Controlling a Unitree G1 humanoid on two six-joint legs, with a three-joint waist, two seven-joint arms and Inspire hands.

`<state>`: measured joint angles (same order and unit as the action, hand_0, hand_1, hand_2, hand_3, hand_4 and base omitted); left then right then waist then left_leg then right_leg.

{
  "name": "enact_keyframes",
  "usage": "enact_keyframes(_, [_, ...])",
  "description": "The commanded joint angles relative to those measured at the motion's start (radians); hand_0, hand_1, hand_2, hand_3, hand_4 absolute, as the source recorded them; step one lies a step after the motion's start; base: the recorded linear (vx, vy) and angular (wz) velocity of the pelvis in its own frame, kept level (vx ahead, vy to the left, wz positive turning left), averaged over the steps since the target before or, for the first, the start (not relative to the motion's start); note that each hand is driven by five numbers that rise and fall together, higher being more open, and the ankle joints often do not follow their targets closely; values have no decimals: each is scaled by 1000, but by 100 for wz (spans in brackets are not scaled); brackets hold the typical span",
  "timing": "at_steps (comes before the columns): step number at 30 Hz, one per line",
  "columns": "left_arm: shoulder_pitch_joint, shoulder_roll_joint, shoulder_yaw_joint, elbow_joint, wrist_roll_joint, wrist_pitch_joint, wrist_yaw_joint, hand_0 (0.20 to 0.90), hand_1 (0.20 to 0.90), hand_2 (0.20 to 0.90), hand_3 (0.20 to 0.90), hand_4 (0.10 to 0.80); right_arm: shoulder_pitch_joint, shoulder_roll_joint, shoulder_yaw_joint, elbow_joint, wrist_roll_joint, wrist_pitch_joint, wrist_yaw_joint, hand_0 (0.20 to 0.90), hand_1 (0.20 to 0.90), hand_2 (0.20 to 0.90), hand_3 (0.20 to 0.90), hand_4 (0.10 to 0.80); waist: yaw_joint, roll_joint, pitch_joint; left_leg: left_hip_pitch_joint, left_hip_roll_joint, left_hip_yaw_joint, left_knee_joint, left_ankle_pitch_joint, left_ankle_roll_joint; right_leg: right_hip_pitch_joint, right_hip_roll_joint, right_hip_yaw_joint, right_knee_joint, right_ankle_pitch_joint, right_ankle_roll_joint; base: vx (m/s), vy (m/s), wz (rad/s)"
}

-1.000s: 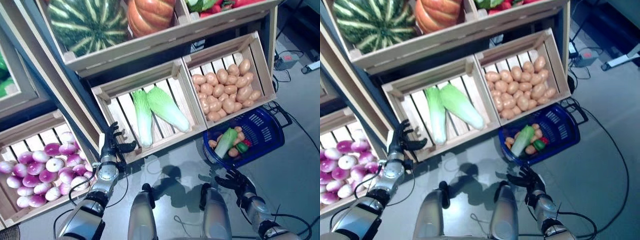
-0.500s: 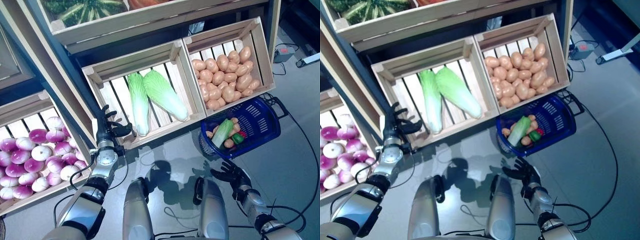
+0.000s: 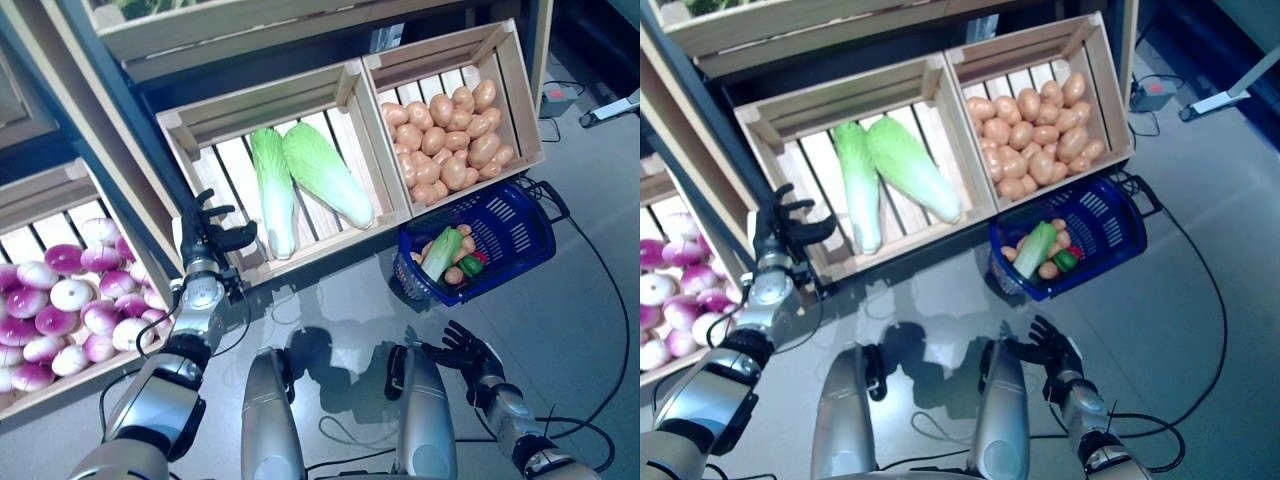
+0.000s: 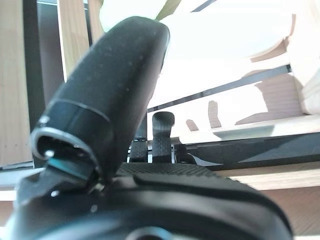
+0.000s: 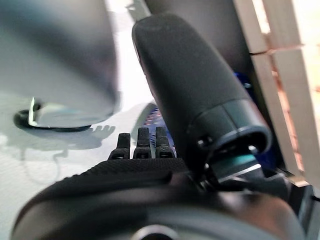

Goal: Put vegetables into the basket

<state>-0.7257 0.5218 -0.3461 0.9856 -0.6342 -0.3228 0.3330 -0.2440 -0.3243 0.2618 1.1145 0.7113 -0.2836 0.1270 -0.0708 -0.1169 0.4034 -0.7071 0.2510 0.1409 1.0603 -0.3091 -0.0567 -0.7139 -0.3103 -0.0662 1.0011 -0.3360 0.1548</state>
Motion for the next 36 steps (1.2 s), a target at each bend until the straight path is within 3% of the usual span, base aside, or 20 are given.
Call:
enact_keyframes(1, [-153,-21,-66,1,31,1,-43,900,900,900,900,800,18,-71,6,-26,-7,-48,-30,900,900,900,900,800,-58,48,-47,95,47,-10,-59,-89,-12,57,-1,-10,-53,58,-36,-12,-43,-16])
enact_keyframes(5, [-173,-26,-99,3,124,16,14,900,900,900,900,800,17,-64,8,7,-6,-39,-28,900,900,900,900,800,-65,51,-50,111,47,0,-87,-77,-12,69,2,-10,-81,72,-30,-27,-60,-14])
enact_keyframes(6, [-174,-28,-107,-6,145,26,34,900,900,900,900,800,16,-62,7,15,-4,-36,-25,900,900,900,900,800,-66,51,-56,110,45,8,-118,-43,-5,68,5,-16,-113,105,-39,-65,-71,6])
enact_keyframes(10, [-146,-57,-126,-40,208,63,112,900,900,900,900,800,16,-39,5,46,-1,-34,-19,900,900,900,900,800,-63,60,-67,158,40,20,-181,-19,-6,111,10,-20,-162,123,-34,-3,-78,-12])
enact_keyframes(20, [-48,-75,-171,-186,537,8,245,900,900,900,900,800,50,7,-23,92,22,-34,-15,900,900,900,900,800,-53,81,-119,288,38,43,-342,45,-11,239,32,-42,-305,166,-41,25,-77,-5])
enact_keyframes(27, [118,-94,-167,-330,520,25,183,900,900,900,900,800,87,42,-77,136,21,7,-41,900,900,900,900,800,-33,104,-166,410,12,53,-483,103,-7,366,51,-57,-447,206,-48,80,-27,5])
enact_keyframes(36, [308,-118,-136,-475,434,61,124,900,900,900,900,800,120,88,-102,149,-32,54,-89,900,900,900,900,800,11,116,-251,584,-32,77,-740,215,-22,561,76,-108,-717,285,-33,126,17,-7])
